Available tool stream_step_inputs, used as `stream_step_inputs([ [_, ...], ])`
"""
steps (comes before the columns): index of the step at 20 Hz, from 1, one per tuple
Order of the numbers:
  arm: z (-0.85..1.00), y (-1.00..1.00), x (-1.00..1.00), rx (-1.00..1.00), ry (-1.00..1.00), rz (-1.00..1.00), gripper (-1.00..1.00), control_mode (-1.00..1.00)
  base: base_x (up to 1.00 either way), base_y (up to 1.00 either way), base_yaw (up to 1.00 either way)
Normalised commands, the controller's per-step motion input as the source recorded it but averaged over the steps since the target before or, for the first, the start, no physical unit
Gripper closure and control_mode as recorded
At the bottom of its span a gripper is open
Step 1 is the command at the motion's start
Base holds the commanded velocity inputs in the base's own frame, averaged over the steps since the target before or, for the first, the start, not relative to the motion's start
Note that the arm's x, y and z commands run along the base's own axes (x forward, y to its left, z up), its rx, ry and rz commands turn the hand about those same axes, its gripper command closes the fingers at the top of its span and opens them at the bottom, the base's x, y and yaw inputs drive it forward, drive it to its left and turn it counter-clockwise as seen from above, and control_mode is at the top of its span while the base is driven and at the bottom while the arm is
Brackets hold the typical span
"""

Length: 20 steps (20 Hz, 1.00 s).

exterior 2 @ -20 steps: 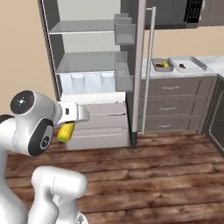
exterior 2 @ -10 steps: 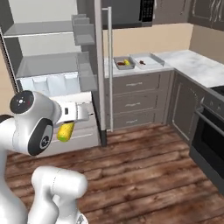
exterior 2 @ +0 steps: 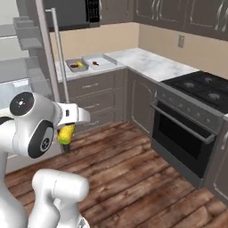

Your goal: Place one corn and one chicken drumstick in each tupperware on the nearby counter, to pack two identical lunches.

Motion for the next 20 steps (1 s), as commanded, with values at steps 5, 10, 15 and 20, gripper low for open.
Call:
stream_step_inputs([
  [5,0.00,0.00,0.00,0.00,0.00,0.00,1.00,1.00,0.21,-0.62,-0.38],
  [10,0.00,0.00,0.00,0.00,0.00,0.00,1.00,1.00,0.68,-0.27,-0.15],
  [15,0.00,0.00,0.00,0.00,0.00,0.00,1.00,1.00,1.00,0.00,0.01],
  [20,0.00,0.00,0.00,0.00,0.00,0.00,1.00,1.00,1.00,0.00,0.19],
])
